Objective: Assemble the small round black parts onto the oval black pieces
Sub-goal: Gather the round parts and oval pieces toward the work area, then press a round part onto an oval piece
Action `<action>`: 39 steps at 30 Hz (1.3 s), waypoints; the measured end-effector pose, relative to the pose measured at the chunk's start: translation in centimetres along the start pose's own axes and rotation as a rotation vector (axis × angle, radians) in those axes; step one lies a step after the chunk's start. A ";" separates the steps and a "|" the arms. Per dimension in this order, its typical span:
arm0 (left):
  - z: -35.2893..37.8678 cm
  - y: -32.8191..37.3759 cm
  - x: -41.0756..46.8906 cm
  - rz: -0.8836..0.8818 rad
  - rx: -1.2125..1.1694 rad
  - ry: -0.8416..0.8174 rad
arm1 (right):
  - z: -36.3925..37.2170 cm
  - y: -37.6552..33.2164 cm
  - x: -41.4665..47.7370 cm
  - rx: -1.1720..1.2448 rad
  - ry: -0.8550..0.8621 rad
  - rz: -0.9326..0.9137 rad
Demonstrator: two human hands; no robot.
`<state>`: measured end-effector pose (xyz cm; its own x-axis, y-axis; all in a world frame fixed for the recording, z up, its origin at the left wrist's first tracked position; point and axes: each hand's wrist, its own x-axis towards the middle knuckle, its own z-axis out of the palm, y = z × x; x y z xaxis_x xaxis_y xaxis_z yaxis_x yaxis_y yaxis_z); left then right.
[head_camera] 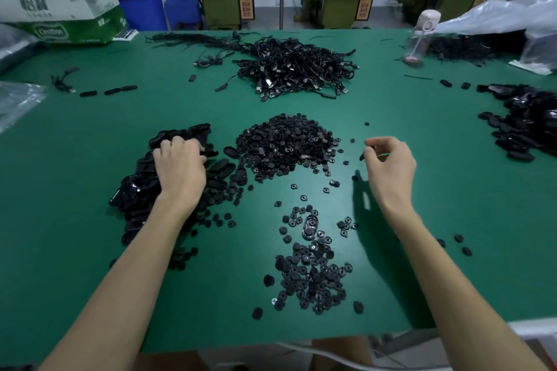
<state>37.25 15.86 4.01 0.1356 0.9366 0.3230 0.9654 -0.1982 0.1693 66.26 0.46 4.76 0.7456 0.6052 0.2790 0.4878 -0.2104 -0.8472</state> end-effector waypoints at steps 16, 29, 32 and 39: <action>-0.1 9.7 -4.5 0.096 -1.085 -0.147 | 5.6 -2.3 -3.5 -0.285 -0.516 -0.362; 1.5 9.4 -5.5 0.051 -1.369 -0.281 | 5.4 -2.2 -3.5 0.037 -0.432 -0.205; 1.8 9.4 -5.5 0.041 -1.383 -0.301 | 4.6 -2.4 -3.4 0.330 -0.381 -0.074; 2.2 9.2 -5.3 -0.034 -1.507 -0.305 | 3.7 -2.6 -3.4 0.775 -0.449 0.179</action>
<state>45.88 9.71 1.84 0.3393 0.9309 0.1349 -0.1197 -0.0995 0.9878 60.75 1.82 4.38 0.4545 0.8894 0.0496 -0.1807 0.1466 -0.9726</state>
